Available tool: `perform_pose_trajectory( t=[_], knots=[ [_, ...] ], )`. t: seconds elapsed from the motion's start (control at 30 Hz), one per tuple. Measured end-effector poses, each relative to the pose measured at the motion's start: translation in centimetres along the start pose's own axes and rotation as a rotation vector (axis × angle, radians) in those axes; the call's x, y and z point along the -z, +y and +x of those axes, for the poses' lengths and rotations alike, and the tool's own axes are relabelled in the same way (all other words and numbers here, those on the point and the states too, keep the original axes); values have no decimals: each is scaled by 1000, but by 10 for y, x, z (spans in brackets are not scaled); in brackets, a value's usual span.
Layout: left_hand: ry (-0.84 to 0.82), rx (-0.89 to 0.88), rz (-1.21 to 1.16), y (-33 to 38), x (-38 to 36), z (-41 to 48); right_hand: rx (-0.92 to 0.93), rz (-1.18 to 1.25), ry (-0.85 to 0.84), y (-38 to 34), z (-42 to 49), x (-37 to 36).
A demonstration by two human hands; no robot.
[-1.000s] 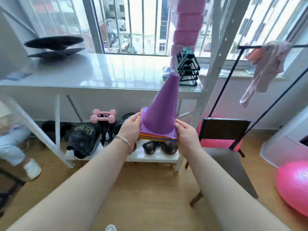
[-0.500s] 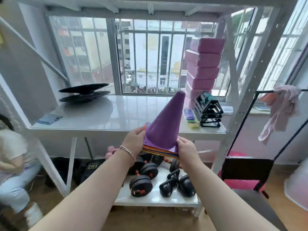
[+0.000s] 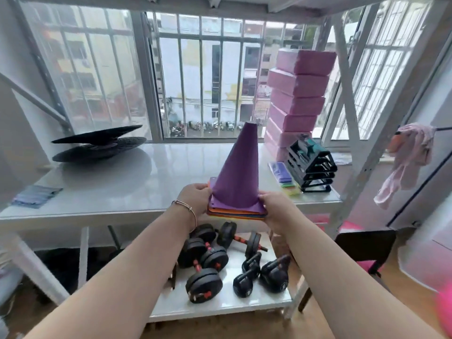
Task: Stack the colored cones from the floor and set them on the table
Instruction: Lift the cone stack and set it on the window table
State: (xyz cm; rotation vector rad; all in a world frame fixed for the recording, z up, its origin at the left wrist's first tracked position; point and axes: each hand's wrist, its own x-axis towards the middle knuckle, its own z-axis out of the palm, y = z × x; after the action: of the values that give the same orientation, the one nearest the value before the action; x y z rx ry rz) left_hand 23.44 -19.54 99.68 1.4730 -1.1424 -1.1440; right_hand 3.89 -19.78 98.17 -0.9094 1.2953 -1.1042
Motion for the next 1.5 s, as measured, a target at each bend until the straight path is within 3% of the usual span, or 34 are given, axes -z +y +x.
perform_pose_trajectory(
  t=[0.13, 0.33, 0.47, 0.67, 1.07, 1.5],
  knots=[
    [3, 63, -59, -3, -7, 41, -1, -113, 45, -4, 49, -1],
    [48, 106, -84, 4, -28, 95, 44, -78, 40, -12, 127, 0],
    [134, 142, -151, 6, -46, 138, 82, -121, 86, -19, 178, 6],
    [272, 175, -193, 3, -66, 182, 96, -200, 26, -23, 227, 11],
    [267, 183, -122, -20, -67, 273, 13, -239, 114, -11, 305, -7],
    [195, 182, 55, -39, -42, 391, 12, -504, 193, -27, 390, -52]
  ],
)
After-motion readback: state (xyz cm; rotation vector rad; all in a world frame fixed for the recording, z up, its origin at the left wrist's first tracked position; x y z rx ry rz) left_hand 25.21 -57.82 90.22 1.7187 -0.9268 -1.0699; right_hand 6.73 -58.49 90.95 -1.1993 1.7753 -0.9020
